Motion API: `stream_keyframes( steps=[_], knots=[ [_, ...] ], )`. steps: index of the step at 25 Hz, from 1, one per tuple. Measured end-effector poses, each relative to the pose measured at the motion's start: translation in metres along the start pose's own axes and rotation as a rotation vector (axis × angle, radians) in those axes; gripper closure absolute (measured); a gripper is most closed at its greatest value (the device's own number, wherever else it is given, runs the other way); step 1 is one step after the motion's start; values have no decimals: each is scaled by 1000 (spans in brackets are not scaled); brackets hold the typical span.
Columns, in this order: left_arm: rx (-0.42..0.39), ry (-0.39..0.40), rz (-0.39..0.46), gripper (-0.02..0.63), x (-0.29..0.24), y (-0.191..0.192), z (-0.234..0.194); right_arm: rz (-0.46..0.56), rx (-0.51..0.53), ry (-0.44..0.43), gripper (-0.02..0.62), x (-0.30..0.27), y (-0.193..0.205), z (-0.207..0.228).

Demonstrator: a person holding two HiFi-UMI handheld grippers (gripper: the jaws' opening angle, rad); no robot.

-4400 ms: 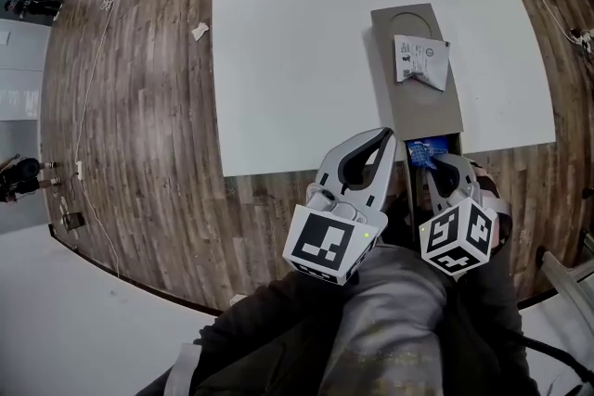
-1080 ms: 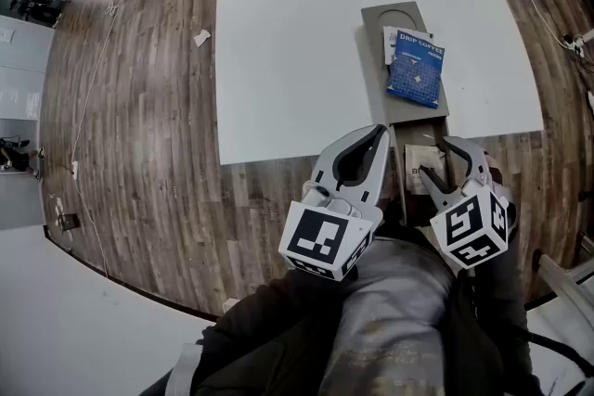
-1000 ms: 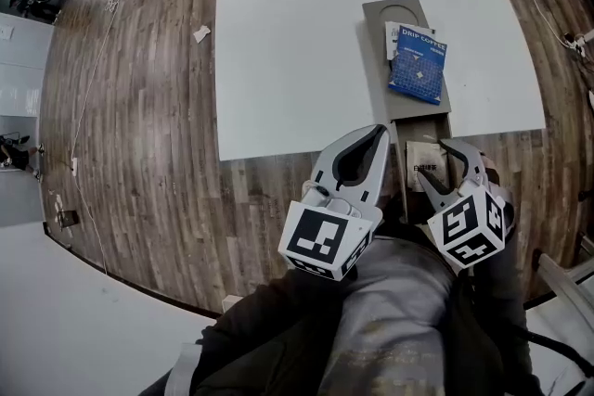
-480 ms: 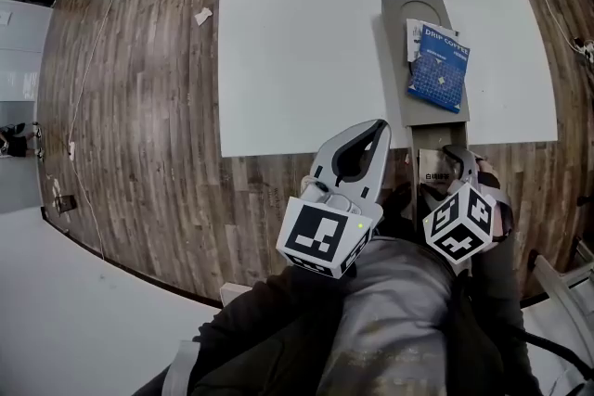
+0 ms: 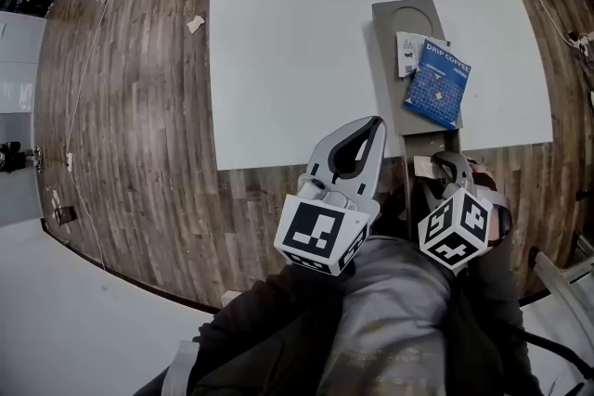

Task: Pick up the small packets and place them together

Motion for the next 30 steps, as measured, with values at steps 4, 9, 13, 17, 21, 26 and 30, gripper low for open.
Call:
stream_keyframes(
  steps=[4,9,13,17,21,26,30],
  knots=[
    [-7,4,32,603,-3,-15,3,27,19,20,462,10,-10,7],
    [-18,0,48,603,-6,-25,5,96,14,38,491,24,-25,17],
    [-20,-1,42,603,-5,-23,8,161,-11,24,492,35,-30,18],
    [-29,8,66,603,-6,-30,13,296,-113,56,492,77,-31,41],
    [-23,17,90,603,-4,-35,16,353,-154,132,492,111,-30,63],
    [-10,17,104,603,-3,-41,15,359,-132,139,491,113,-44,66],
    [-2,4,100,603,-3,-46,6,363,-109,162,491,113,-61,80]
  ],
)
Point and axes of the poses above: the fingertips, and each gripper's own axes: x backward along the fingers, z to its right, y out of its underside, the point moved 2 cm from there along x, backward along the fingers, and after that the axes turned 10 degrees about -y, right-handed, at the moved point
